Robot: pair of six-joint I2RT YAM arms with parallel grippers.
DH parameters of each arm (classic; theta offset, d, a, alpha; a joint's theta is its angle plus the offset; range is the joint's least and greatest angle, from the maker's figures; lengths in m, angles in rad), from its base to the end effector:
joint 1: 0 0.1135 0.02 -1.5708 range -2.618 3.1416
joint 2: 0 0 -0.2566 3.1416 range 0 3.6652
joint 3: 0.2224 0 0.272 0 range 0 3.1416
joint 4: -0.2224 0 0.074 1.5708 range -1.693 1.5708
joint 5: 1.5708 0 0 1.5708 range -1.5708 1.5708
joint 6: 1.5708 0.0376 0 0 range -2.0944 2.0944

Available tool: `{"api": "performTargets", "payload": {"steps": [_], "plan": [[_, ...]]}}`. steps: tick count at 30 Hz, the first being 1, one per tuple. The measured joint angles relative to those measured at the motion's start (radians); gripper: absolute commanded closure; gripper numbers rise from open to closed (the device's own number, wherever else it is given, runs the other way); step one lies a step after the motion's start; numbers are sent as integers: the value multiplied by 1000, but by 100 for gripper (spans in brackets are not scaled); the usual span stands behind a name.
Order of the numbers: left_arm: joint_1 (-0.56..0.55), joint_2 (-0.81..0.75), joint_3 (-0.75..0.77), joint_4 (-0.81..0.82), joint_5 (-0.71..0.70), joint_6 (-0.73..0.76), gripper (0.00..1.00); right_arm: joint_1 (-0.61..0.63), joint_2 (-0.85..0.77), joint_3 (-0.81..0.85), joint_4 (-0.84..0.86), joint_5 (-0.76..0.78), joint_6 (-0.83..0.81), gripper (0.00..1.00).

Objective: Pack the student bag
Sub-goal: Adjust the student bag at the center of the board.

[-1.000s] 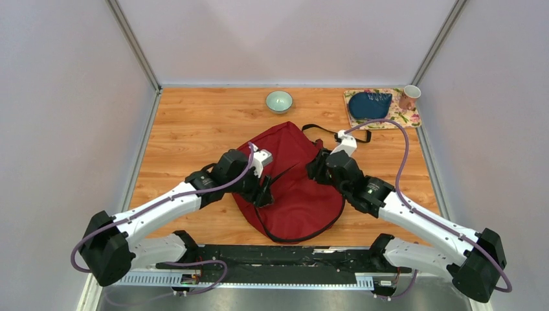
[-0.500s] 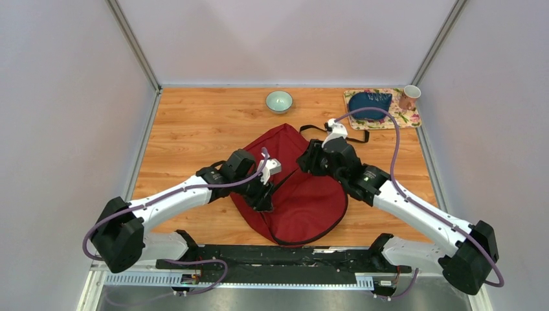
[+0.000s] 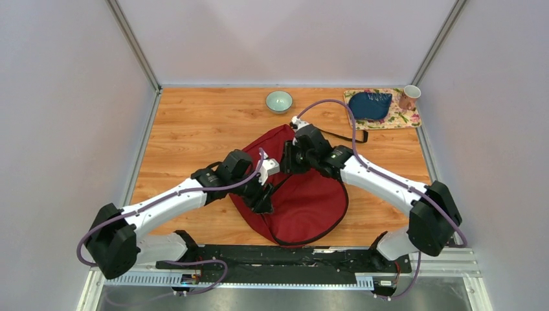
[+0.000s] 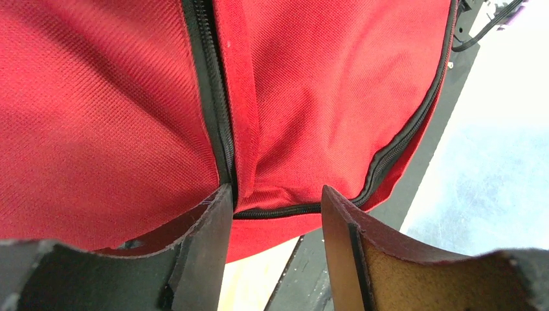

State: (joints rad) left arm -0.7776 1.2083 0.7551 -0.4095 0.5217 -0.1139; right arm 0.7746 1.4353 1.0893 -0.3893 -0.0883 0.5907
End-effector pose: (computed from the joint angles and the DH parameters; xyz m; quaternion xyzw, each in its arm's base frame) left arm 0.1744 -0.1980 0.2102 0.3798 0.8277 -0.3627 0.1979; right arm 0.2392 0.2387 0.2595 -0.1017 0.9076 0.2870 0.2890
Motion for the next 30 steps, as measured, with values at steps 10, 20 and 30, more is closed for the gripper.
{"api": "performTargets", "payload": {"steps": [10, 20, 30], "plan": [[-2, -108, -45, 3, -67, -18, 37, 1, 72, 26, -192, 294, -42, 72], [-2, -112, -60, 12, -96, -39, 37, 1, -73, 18, -163, 268, -49, 69], [6, -236, -75, 122, -295, -77, 29, 4, -29, 24, -14, 109, 5, 71]]}}
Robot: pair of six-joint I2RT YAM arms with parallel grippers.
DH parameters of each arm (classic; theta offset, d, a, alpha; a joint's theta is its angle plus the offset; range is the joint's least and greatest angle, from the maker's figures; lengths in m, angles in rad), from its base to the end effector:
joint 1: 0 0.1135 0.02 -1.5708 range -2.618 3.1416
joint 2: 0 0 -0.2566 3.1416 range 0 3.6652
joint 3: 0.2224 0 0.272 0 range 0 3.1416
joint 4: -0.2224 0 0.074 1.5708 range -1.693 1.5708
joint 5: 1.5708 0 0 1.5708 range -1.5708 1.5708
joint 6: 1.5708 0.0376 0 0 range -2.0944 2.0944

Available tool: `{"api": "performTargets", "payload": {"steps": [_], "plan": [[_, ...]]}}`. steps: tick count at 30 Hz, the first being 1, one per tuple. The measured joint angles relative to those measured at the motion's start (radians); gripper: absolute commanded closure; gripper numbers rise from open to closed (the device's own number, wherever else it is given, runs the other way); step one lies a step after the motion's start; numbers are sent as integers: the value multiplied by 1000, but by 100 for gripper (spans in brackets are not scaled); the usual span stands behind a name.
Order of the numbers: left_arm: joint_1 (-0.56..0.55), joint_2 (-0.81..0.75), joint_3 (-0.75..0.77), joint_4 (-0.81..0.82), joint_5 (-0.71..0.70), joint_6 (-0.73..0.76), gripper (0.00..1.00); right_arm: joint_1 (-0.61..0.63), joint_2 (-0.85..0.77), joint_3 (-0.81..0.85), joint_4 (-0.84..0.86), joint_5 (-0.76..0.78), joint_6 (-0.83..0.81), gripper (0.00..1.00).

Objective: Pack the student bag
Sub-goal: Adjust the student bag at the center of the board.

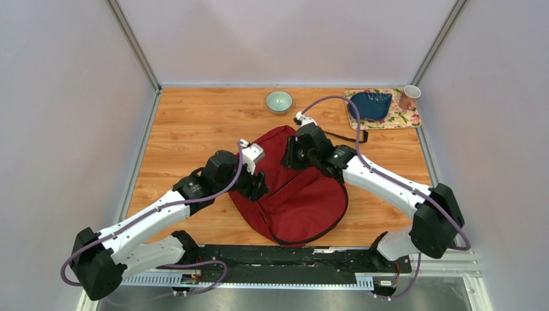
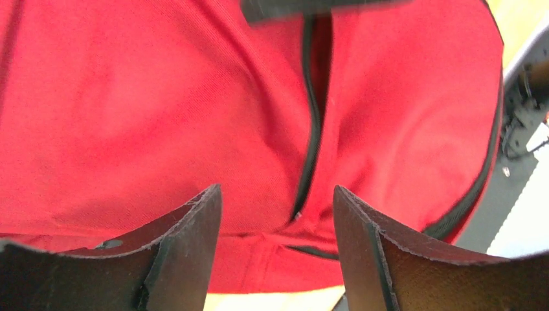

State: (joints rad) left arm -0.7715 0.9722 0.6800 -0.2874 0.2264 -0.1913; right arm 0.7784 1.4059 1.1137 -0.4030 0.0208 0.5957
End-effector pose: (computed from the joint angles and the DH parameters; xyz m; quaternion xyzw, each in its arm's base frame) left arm 0.1657 -0.1729 0.2459 0.3015 0.8222 -0.3069 0.3728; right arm 0.2390 0.2346 0.2762 -0.0782 0.9023 0.2616 0.3337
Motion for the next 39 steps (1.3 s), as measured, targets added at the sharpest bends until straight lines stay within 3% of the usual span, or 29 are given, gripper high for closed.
{"api": "performTargets", "payload": {"steps": [12, 19, 27, 32, 36, 39], "plan": [[186, 262, 54, 128, -51, -85, 33, 0, 100, -5, -11, 90, 16, 74], [231, 288, 24, 143, -61, -114, 35, -1, 132, -29, -56, 195, 8, 75], [251, 164, -24, 111, -43, -131, 30, -8, 121, -35, -72, 220, -11, 69], [251, 13, -15, 72, -31, -171, 25, -8, 13, -49, -55, 132, -37, 58], [251, -80, -23, 30, -45, -239, 25, -7, -65, -39, -29, 19, -71, 57], [251, -131, -109, 34, -43, -311, 25, 8, -59, -28, -26, -38, -92, 57]]}}
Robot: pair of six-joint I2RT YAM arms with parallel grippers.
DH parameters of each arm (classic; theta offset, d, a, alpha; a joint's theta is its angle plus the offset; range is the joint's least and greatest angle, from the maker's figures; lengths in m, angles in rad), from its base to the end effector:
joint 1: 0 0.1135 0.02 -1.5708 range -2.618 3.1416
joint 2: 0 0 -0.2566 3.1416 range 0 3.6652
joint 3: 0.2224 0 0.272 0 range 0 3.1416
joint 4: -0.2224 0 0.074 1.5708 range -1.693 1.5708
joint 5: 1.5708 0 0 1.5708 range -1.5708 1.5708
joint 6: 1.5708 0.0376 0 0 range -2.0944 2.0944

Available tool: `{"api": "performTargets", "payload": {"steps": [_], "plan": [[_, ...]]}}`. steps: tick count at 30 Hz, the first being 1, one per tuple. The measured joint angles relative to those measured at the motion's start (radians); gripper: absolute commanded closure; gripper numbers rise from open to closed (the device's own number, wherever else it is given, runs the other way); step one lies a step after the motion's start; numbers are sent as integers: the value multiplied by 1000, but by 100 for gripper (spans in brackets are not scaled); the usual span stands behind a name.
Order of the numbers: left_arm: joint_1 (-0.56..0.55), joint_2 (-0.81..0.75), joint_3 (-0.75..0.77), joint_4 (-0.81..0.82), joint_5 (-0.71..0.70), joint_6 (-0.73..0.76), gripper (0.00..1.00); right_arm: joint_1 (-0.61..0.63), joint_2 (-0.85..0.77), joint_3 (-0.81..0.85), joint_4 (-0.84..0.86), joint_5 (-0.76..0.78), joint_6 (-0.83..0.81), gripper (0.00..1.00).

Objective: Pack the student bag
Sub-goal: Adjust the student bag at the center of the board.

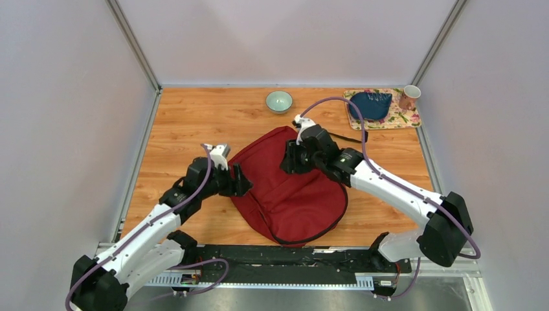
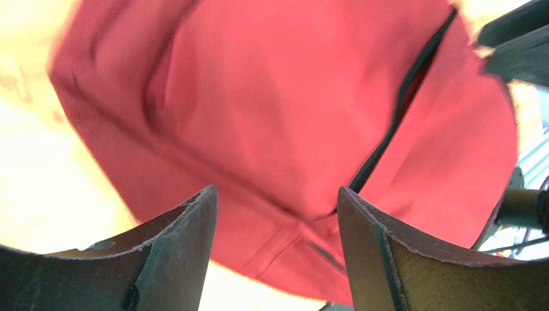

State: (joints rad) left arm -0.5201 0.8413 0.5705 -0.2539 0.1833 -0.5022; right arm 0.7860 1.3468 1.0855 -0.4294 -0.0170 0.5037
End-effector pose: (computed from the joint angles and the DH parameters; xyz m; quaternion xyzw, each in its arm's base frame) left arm 0.1846 -0.1136 0.2360 0.0534 0.8622 -0.3125 0.3951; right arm 0.2263 0.2274 0.2820 -0.1309 0.8952 0.2622 0.3358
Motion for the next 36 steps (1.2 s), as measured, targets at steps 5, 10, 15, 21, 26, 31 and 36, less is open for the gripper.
{"api": "performTargets", "payload": {"steps": [5, 10, 15, 21, 26, 31, 36], "plan": [[0, -52, -194, -13, 24, -130, 24, 58, 87, 34, -45, -43, -26, 57], [0, -55, -224, 41, 69, -221, 24, 115, 199, 105, -107, -45, -63, 57], [0, -55, -224, 134, 108, -286, 24, 147, 266, 180, -166, -40, -103, 57], [0, -47, -233, 188, 129, -330, 23, 174, 340, 255, -253, -7, -143, 57], [0, -18, -248, 220, 136, -352, 23, 190, 356, 256, -312, 31, -166, 57], [0, -10, -256, 243, 137, -360, 23, 202, 352, 240, -307, 43, -169, 57], [0, 4, -262, 273, 137, -365, 23, 216, 328, 205, -287, 49, -158, 58]]}}
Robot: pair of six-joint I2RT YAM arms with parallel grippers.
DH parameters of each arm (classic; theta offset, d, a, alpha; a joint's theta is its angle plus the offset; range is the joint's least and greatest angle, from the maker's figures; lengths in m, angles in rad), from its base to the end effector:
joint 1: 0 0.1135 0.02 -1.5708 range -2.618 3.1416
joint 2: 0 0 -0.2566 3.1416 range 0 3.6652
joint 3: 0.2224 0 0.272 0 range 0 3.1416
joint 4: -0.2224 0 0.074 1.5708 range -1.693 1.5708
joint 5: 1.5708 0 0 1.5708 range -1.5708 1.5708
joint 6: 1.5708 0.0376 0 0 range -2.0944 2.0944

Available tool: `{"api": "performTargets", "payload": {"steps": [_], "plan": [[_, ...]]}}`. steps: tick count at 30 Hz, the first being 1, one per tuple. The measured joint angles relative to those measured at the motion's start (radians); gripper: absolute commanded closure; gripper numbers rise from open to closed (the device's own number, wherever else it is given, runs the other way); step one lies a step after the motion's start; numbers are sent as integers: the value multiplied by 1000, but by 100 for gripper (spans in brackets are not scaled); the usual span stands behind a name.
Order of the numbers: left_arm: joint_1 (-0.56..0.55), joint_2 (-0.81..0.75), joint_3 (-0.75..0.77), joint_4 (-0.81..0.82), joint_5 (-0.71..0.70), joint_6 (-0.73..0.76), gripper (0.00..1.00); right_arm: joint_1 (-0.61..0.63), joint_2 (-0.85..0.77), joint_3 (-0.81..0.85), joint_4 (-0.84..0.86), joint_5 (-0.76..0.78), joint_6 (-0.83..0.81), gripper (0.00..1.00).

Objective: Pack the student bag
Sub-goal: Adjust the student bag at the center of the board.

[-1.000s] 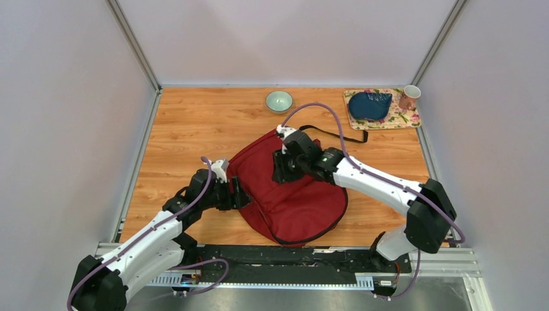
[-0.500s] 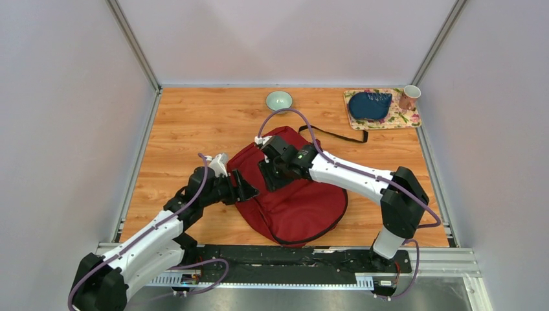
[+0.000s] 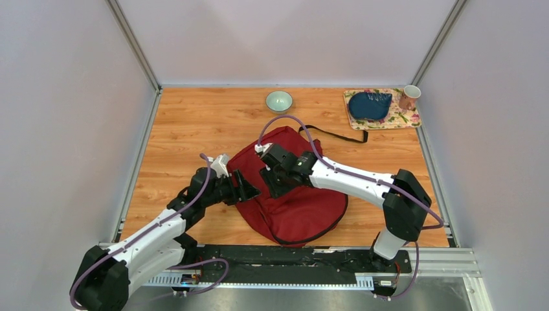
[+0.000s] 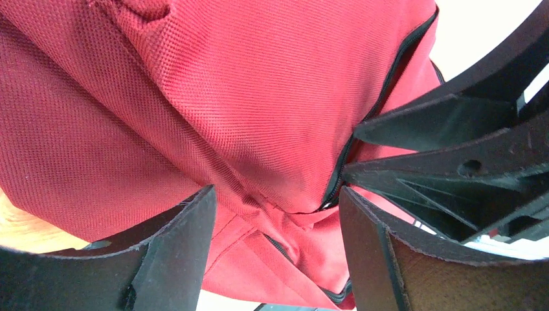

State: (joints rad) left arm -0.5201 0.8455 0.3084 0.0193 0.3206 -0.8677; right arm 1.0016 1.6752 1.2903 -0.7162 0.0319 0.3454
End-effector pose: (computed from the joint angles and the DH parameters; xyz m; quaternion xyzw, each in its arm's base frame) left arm 0.1709 -0.1115 0.1670 -0.0686 0.8545 -0.4233 0.2931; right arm 0.1981 0.3074 0.2252 -0.3098 0.9218 0.1330 0.1915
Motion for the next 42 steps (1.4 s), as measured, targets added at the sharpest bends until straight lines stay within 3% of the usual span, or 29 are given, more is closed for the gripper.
{"api": "performTargets", "payload": {"steps": [15, 25, 38, 42], "plan": [[0, 108, -34, 142, 42, -59, 26, 36, -84, -124, 50, 20, 129, 59], [0, 151, -47, 219, 78, -96, 56, 43, -190, -220, 182, -5, 240, 58], [2, 167, -59, 248, 100, -100, 70, 55, -138, -216, 232, -64, 257, 58], [4, 167, -61, 249, 101, -100, 89, 56, -138, -177, 216, -33, 245, 58]]}}
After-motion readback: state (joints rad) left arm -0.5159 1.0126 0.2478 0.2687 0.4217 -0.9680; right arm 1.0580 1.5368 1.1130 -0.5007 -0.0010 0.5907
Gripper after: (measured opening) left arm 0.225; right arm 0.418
